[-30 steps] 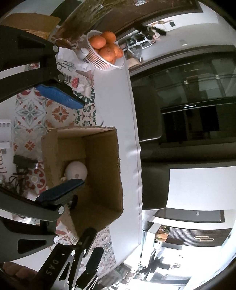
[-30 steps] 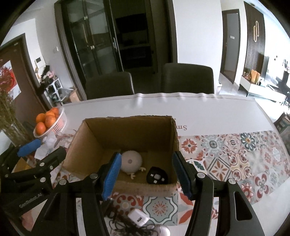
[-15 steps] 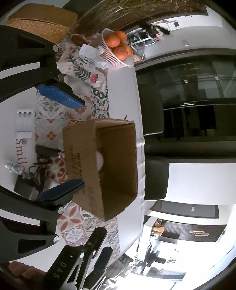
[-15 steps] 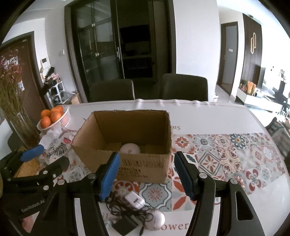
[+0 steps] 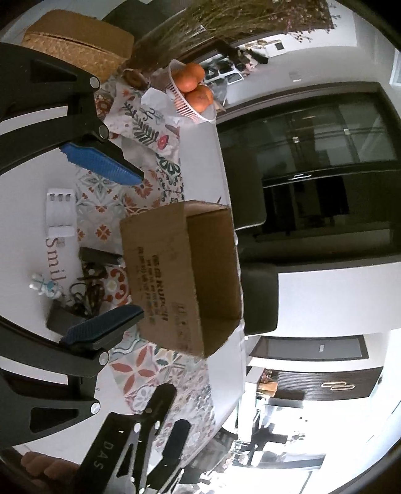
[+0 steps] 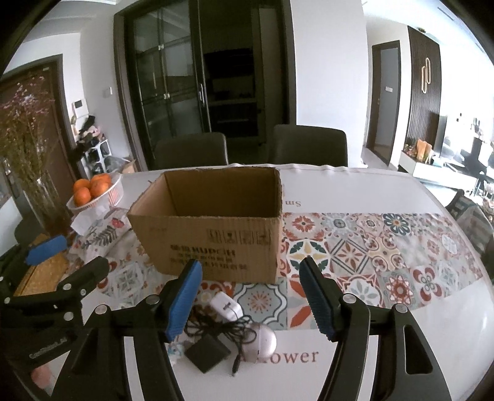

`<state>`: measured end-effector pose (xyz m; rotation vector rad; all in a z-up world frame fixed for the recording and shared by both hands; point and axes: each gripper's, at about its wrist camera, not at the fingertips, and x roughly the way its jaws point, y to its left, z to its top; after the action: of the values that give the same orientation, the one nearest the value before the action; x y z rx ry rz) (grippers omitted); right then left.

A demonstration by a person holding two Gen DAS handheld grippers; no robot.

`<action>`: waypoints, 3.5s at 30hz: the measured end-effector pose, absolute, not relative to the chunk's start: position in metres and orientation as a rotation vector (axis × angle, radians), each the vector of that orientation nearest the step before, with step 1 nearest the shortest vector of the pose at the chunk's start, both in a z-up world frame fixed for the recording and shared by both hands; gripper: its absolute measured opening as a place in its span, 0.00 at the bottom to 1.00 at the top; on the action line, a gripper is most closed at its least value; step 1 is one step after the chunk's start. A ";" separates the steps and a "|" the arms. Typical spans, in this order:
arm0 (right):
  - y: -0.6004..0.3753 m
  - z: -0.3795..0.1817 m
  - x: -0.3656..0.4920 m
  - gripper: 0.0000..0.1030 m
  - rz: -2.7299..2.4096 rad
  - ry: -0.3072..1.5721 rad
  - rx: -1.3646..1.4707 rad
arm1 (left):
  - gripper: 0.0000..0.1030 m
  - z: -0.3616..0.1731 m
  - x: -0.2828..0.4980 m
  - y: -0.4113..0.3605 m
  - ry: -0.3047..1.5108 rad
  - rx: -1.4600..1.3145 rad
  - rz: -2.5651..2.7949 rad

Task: Organize rigid objects
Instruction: 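Move both grippers back toward the remaining items beside the box, then grasp the white figurine with the left gripper while the right gripper grasps the silver egg device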

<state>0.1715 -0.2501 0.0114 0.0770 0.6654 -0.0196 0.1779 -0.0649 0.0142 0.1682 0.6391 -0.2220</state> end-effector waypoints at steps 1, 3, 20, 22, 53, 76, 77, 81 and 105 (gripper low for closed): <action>-0.250 0.011 0.168 0.64 -0.019 0.659 0.076 | 0.77 0.012 0.175 -0.065 0.642 0.170 -0.228; -0.249 0.009 0.161 0.64 -0.027 0.649 0.070 | 0.77 0.008 0.170 -0.065 0.649 0.169 -0.232; -0.240 -0.021 0.123 0.65 -0.034 0.637 0.037 | 0.77 -0.033 0.140 -0.065 0.707 0.225 -0.275; -0.240 -0.027 0.121 0.65 -0.037 0.650 0.036 | 0.77 -0.038 0.139 -0.066 0.717 0.239 -0.273; -0.252 -0.119 0.141 0.65 -0.058 0.906 0.069 | 0.77 -0.128 0.162 -0.077 0.973 0.262 -0.334; -0.256 -0.150 0.170 0.65 -0.028 0.989 0.054 | 0.66 -0.153 0.189 -0.081 0.995 0.223 -0.375; -0.256 -0.150 0.172 0.65 -0.025 0.988 0.051 | 0.64 -0.153 0.190 -0.081 0.996 0.215 -0.381; -0.253 -0.150 0.179 0.65 -0.003 0.988 0.042 | 0.64 -0.155 0.195 -0.080 0.999 0.187 -0.399; -0.256 -0.154 0.196 0.63 -0.003 0.947 0.062 | 0.34 -0.155 0.206 -0.080 1.002 0.136 -0.402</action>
<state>0.1958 -0.2565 -0.1539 0.0622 0.9470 -0.0032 0.2064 -0.0804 -0.1555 0.1356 1.0021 -0.4022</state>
